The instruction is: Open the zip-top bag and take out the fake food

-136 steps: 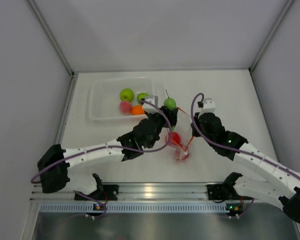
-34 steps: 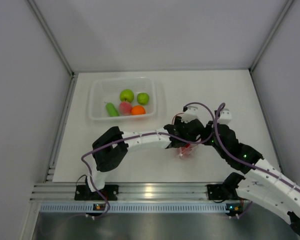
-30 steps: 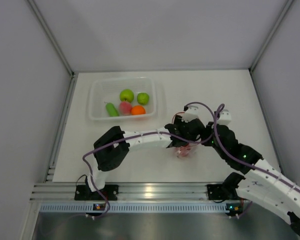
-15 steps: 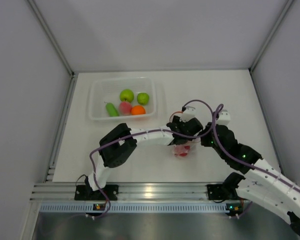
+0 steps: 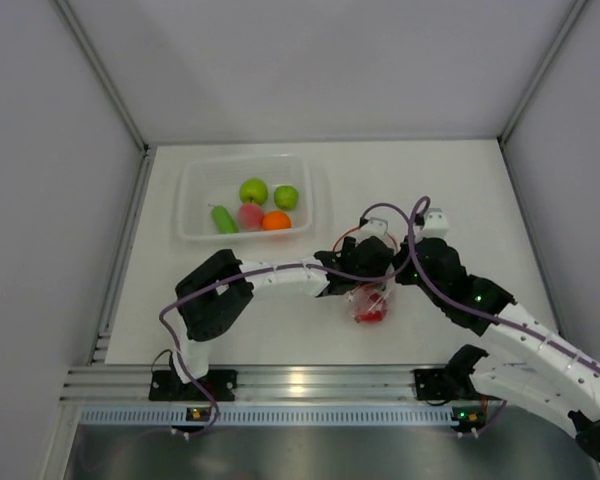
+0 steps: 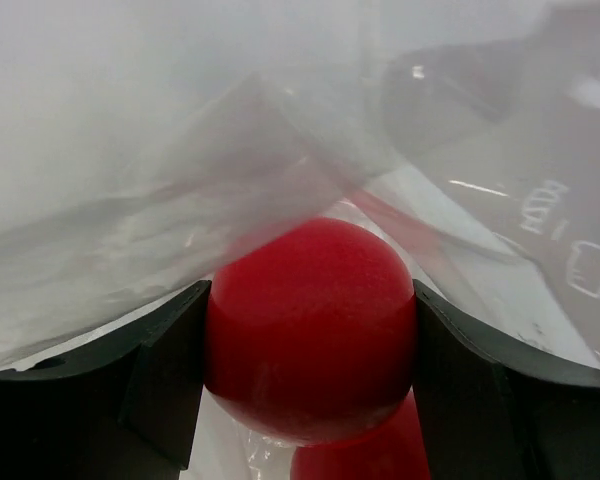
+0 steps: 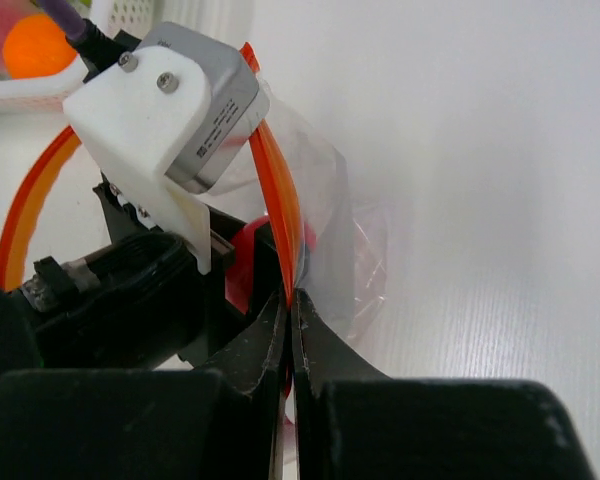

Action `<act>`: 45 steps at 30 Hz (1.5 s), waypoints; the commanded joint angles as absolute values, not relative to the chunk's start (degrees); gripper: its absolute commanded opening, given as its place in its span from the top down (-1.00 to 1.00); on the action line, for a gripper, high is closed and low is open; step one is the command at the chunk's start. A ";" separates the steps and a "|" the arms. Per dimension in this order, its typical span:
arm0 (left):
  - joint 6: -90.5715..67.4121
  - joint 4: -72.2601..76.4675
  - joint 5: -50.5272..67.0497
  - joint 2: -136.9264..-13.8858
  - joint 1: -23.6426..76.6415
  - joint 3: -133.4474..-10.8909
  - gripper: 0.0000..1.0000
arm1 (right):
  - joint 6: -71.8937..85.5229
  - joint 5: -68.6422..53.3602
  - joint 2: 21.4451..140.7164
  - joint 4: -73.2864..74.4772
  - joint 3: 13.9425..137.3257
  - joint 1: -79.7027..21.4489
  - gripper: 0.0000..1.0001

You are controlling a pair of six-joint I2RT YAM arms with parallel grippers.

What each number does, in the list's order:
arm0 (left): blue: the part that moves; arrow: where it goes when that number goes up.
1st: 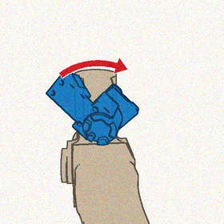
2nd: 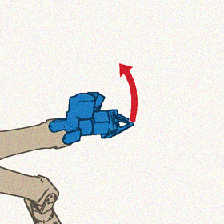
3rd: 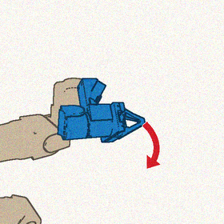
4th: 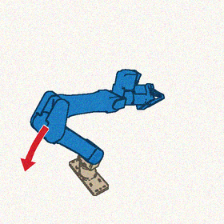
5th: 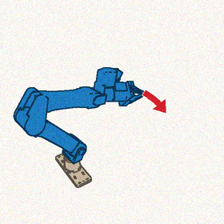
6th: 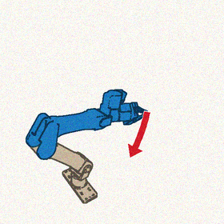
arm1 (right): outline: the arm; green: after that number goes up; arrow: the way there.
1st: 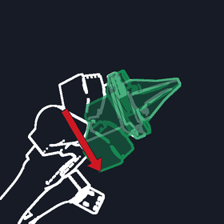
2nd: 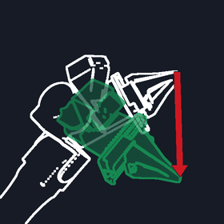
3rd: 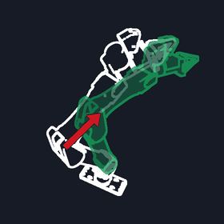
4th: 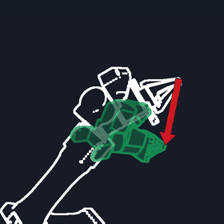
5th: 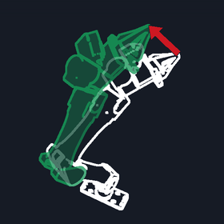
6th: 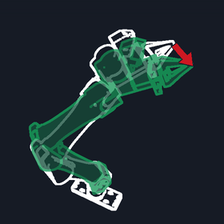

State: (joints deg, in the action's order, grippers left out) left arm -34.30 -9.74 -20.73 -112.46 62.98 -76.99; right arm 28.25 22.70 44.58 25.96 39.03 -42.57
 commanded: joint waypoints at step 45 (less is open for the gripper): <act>-24.17 16.46 -37.93 -65.57 63.11 -51.41 1.00 | 20.82 22.32 57.22 20.13 45.70 -42.45 1.00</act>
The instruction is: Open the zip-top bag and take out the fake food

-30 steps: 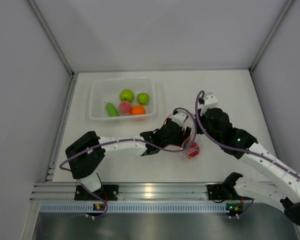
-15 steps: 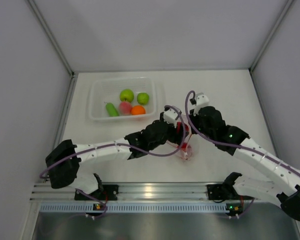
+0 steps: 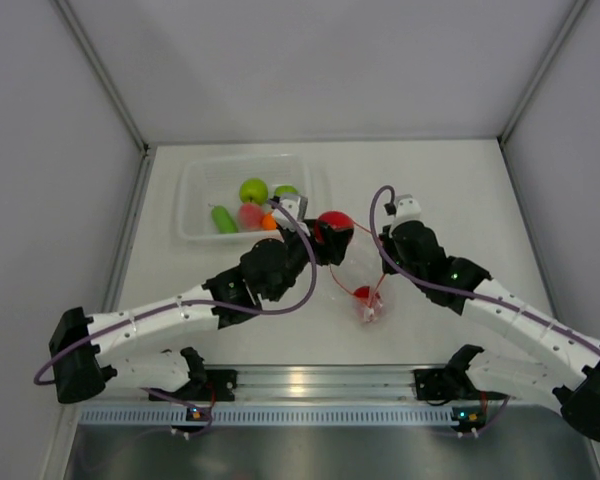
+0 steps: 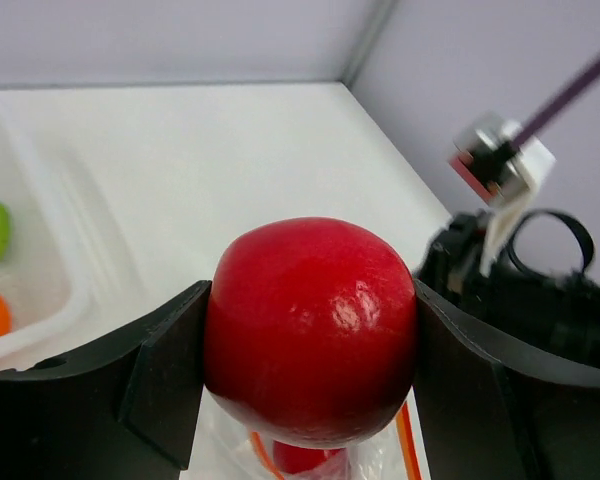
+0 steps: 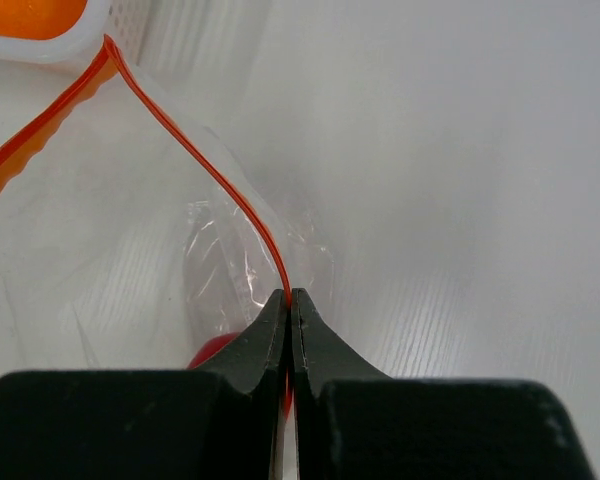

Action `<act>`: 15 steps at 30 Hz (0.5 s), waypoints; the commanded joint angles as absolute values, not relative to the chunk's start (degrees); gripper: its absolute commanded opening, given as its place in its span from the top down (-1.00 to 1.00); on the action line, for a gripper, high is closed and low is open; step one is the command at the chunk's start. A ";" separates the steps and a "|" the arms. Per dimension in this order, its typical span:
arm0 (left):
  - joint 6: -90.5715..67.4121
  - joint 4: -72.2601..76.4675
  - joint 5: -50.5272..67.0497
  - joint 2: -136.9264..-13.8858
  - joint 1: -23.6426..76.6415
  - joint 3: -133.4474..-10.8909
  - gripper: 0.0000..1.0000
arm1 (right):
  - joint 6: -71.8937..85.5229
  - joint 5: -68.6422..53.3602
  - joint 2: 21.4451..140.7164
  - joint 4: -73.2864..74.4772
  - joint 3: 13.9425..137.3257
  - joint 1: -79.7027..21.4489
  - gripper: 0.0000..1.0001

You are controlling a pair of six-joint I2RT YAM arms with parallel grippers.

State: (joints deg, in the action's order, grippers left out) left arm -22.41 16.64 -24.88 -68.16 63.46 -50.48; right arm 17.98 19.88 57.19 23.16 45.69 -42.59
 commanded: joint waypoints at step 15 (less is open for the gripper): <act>-34.54 -13.54 -35.52 -71.62 24.45 -61.51 0.99 | 20.92 21.97 51.77 22.41 44.74 -42.36 1.00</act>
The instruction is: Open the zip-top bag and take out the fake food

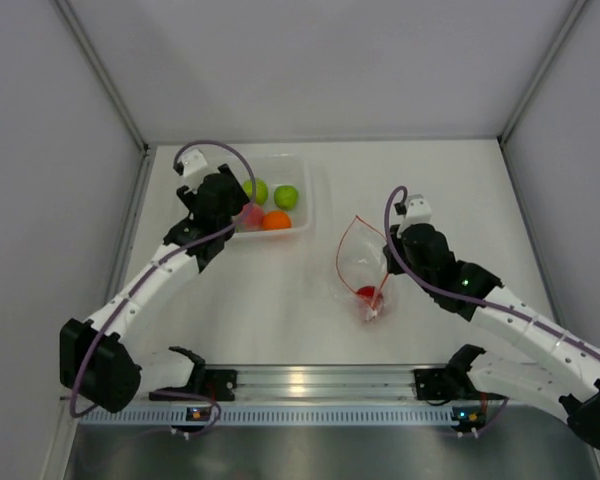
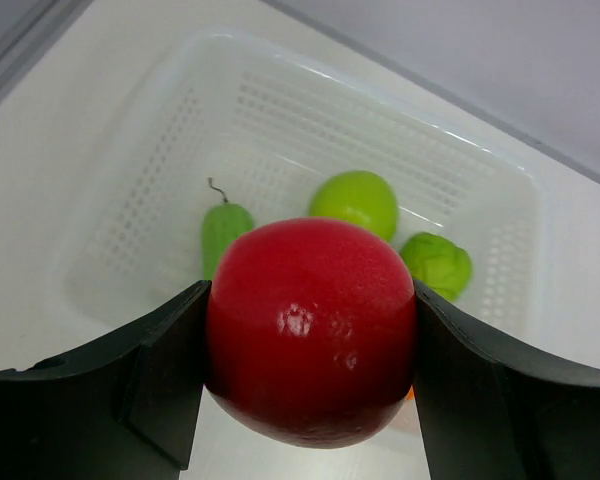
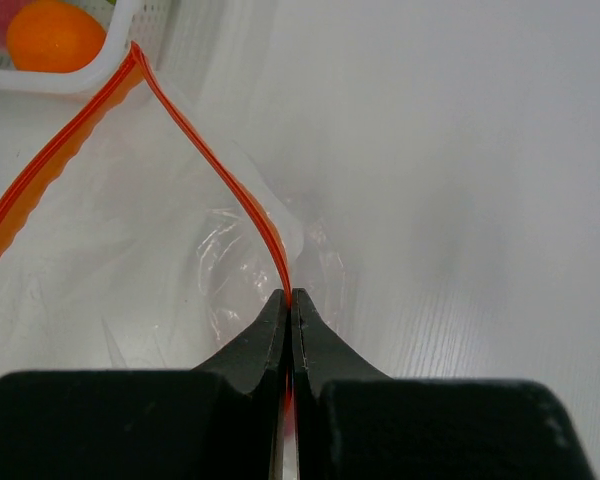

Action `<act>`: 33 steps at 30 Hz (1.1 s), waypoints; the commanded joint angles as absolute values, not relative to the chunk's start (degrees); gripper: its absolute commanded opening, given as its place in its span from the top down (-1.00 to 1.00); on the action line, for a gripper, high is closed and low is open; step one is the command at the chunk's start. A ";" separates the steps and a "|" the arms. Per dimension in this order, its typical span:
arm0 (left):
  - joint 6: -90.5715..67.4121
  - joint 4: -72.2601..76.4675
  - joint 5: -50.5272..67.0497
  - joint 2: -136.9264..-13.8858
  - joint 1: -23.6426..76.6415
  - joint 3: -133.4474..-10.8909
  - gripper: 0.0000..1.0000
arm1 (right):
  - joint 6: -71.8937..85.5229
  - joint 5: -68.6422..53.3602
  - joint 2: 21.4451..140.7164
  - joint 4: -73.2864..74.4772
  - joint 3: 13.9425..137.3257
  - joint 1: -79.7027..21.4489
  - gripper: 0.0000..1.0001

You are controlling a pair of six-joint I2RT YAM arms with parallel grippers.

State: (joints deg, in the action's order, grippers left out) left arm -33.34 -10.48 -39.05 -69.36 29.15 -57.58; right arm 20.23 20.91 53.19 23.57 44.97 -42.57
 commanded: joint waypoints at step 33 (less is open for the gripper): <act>-34.89 -20.57 2.87 -97.84 5.36 -90.70 -0.96 | 23.46 18.20 47.37 24.52 46.49 -42.28 1.00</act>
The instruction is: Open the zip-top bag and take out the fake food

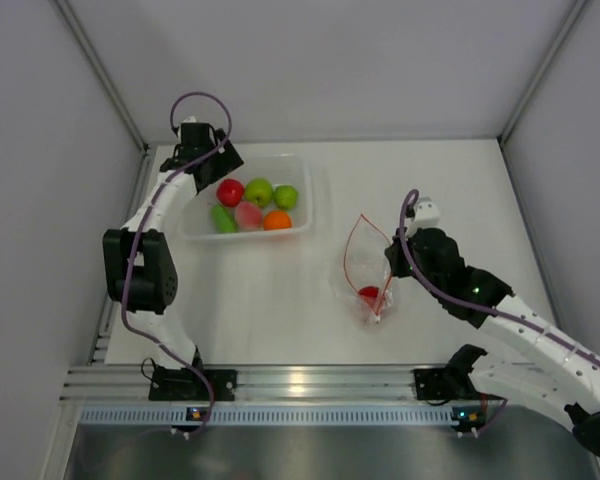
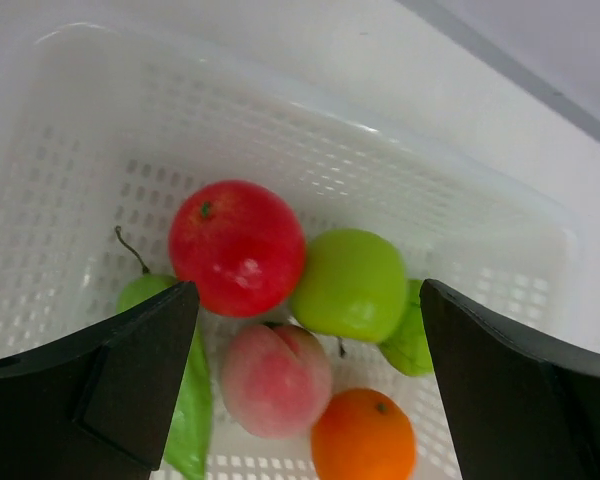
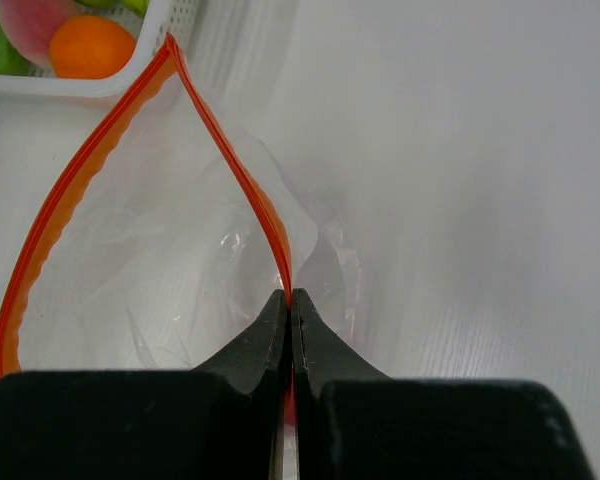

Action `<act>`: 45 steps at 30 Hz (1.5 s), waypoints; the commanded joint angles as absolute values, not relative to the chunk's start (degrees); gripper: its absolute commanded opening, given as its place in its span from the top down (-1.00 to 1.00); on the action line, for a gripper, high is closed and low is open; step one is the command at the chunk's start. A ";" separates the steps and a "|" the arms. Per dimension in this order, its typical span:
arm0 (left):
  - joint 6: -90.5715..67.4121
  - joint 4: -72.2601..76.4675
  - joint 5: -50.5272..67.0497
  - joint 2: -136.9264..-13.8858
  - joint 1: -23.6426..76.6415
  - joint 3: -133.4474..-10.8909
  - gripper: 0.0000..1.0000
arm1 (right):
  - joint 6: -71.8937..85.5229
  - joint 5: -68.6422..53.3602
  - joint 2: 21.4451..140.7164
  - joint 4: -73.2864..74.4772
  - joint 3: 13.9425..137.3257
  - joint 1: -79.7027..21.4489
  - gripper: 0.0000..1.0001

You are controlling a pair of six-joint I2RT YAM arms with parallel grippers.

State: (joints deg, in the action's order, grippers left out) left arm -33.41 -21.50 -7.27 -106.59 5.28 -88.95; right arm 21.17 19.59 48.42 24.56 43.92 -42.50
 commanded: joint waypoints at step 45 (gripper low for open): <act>-47.02 -11.42 -35.60 -100.98 74.27 -77.87 0.70 | 33.14 22.23 37.79 24.34 39.46 -42.28 1.00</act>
